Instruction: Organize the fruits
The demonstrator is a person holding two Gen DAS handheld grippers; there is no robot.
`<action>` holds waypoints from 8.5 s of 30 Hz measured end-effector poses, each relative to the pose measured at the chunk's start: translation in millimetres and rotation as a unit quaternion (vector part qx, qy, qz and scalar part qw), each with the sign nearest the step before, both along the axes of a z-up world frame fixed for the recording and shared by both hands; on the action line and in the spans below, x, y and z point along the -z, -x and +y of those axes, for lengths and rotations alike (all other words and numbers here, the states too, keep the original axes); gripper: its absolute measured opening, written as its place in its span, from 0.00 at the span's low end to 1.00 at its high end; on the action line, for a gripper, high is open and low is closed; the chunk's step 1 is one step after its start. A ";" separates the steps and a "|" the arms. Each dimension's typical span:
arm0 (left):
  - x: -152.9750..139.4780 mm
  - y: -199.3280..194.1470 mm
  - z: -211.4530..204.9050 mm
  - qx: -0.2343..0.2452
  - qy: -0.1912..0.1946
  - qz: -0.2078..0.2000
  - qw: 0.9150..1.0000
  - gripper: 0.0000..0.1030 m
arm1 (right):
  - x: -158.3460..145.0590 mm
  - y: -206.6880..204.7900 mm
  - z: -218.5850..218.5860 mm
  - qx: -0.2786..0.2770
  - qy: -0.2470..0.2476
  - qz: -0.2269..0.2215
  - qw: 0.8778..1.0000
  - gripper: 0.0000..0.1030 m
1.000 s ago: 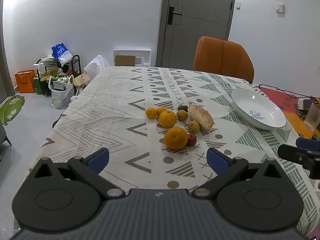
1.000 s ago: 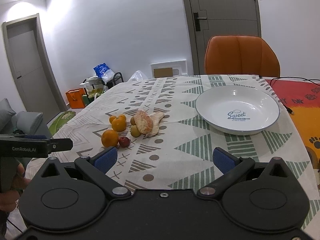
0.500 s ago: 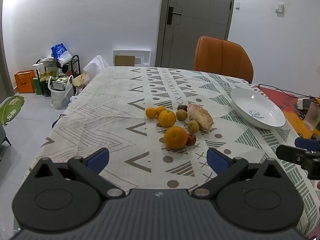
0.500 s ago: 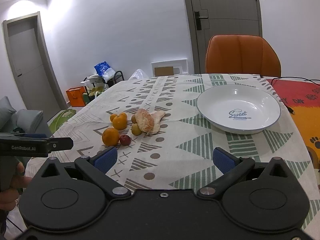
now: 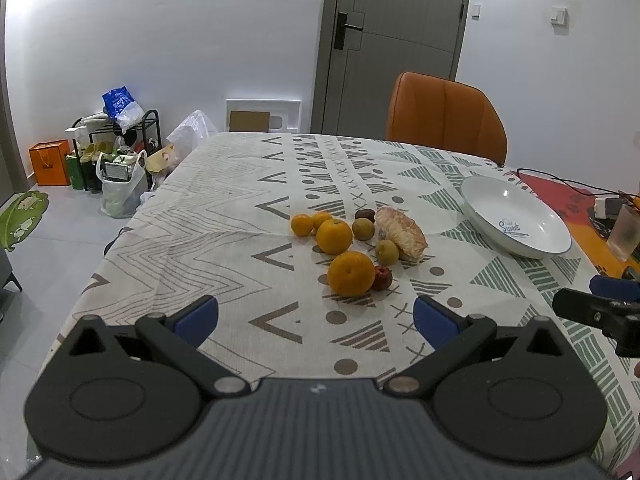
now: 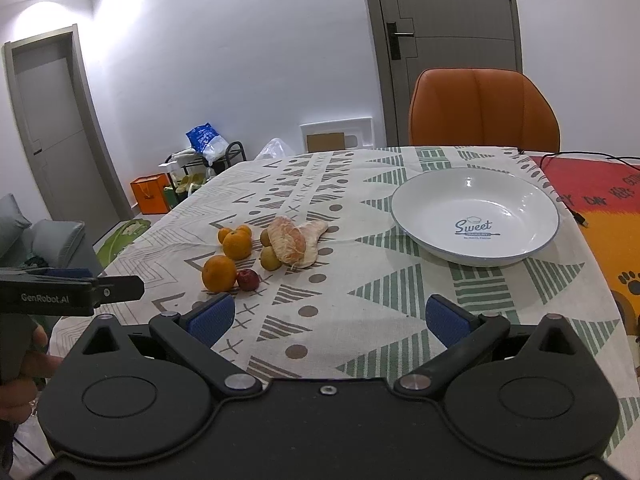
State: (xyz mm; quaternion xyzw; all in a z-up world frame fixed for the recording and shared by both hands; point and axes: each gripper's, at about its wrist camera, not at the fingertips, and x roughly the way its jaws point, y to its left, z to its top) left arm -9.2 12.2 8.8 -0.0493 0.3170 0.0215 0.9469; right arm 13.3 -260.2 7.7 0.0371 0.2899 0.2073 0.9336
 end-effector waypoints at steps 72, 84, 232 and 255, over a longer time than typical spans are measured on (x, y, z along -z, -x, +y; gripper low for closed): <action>53.7 -85.1 -8.3 0.027 0.034 0.027 0.999 0.63 | 36.5 -72.0 36.1 -0.059 -0.022 0.031 0.998 0.58; 61.0 -97.8 -1.0 0.018 0.063 0.031 0.997 0.39 | 36.3 -101.0 56.7 -0.073 -0.029 0.033 0.996 0.58; 9.9 -128.7 -71.6 0.029 -0.005 -0.032 0.999 0.83 | 29.8 -102.6 -50.1 0.093 -0.103 -0.012 0.990 0.94; 31.5 -96.3 -19.5 -0.014 0.026 -0.028 0.999 0.83 | 45.3 -94.4 -5.4 0.045 -0.087 0.007 0.995 0.94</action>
